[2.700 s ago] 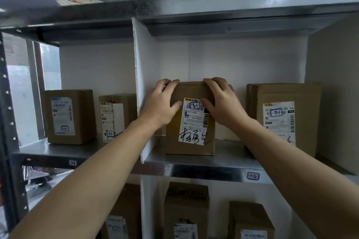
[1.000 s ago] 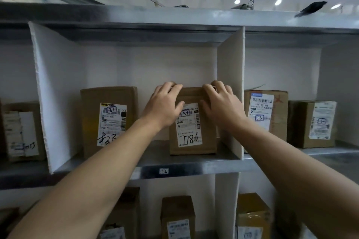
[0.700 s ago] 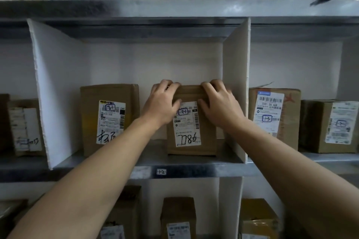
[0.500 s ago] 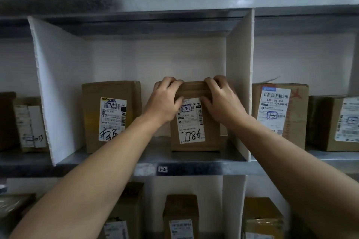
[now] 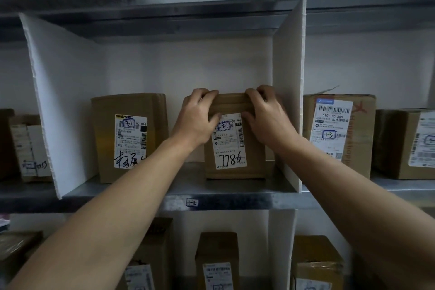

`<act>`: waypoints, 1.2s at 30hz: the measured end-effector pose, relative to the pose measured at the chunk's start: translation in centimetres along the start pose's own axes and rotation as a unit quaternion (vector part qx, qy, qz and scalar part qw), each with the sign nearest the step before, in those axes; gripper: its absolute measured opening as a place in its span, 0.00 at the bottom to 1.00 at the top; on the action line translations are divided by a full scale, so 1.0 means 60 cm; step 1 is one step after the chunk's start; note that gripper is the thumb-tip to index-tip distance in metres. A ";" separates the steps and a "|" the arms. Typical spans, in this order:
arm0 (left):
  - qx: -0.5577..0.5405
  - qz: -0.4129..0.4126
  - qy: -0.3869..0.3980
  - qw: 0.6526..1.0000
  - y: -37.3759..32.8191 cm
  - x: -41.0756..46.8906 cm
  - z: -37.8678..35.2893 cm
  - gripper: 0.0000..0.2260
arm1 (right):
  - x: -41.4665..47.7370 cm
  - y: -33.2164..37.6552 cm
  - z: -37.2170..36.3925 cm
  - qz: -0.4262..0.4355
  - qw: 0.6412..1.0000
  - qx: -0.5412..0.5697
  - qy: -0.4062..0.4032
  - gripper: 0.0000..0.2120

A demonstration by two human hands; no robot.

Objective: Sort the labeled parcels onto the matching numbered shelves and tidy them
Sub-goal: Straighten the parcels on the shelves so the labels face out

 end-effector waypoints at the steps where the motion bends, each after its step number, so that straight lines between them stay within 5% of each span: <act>1: -0.001 -0.001 0.000 1.000 -0.001 0.000 -0.001 0.24 | 0.002 -0.001 -0.001 -0.003 1.000 0.001 0.001 0.24; 21: 0.032 0.007 0.026 0.999 -0.017 -0.026 0.048 0.25 | -0.032 0.030 0.037 -0.014 0.997 -0.072 -0.023 0.23; 36: 0.014 0.009 0.060 0.998 -0.176 -0.132 0.115 0.23 | -0.193 -0.003 0.181 -0.023 0.994 -0.104 0.005 0.19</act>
Point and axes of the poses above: each hand's wrist, its own x-axis towards the middle knuckle, its own z-axis out of the back of the hand, y = z × x, the point moved 1 cm from there along x, towards the middle knuckle, and after that the axes turned 6 degrees about -z, right-handed, at the moved point
